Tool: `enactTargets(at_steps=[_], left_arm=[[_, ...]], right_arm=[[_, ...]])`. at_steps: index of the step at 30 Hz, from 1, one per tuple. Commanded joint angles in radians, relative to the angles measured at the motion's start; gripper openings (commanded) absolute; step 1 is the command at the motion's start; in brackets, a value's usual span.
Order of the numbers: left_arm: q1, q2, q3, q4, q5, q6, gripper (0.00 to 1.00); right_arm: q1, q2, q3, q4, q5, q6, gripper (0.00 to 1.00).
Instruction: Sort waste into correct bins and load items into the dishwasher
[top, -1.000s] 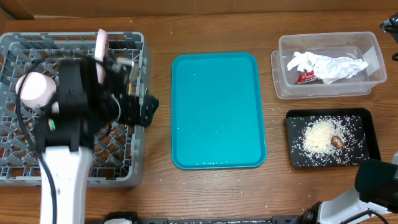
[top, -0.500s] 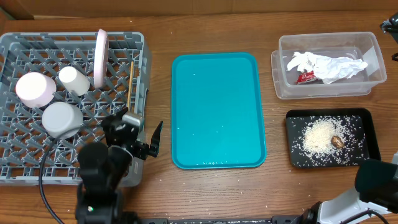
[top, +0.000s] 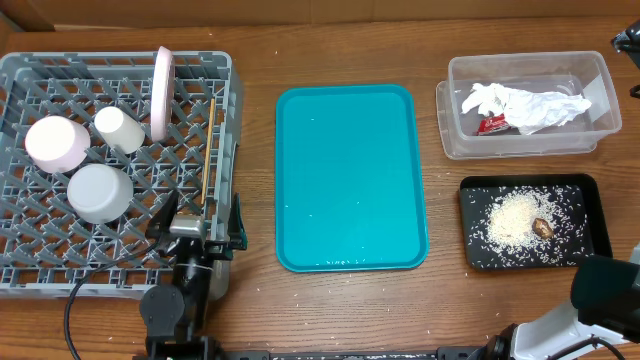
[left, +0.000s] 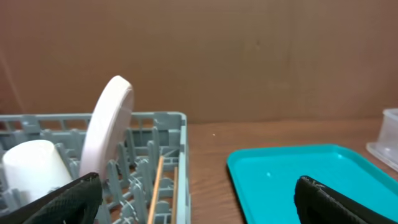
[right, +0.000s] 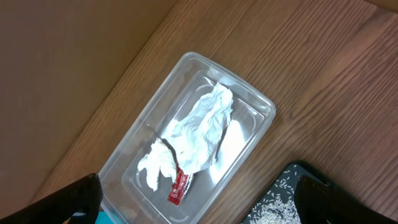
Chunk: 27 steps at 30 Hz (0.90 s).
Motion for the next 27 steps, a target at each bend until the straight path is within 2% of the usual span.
enactTargets(at_steps=[1, 9, 16, 27], left_arm=[[-0.005, -0.085, -0.037, 0.005, -0.063, -0.015, 1.00], [-0.005, -0.265, -0.045, -0.199, -0.094, -0.016, 1.00], [-0.005, -0.259, -0.045, -0.345, -0.104, -0.011, 1.00], [-0.005, -0.258, -0.045, -0.338, -0.103, -0.001, 1.00]], right_arm=[[-0.001, -0.017, 0.004, 0.004, 0.002, 0.001, 1.00], [-0.001, -0.017, 0.004, 0.004, 0.003, 0.001, 1.00], [-0.001, -0.017, 0.004, 0.005, 0.002, 0.001, 1.00], [-0.001, -0.017, 0.004, 0.004, 0.003, 0.001, 1.00]])
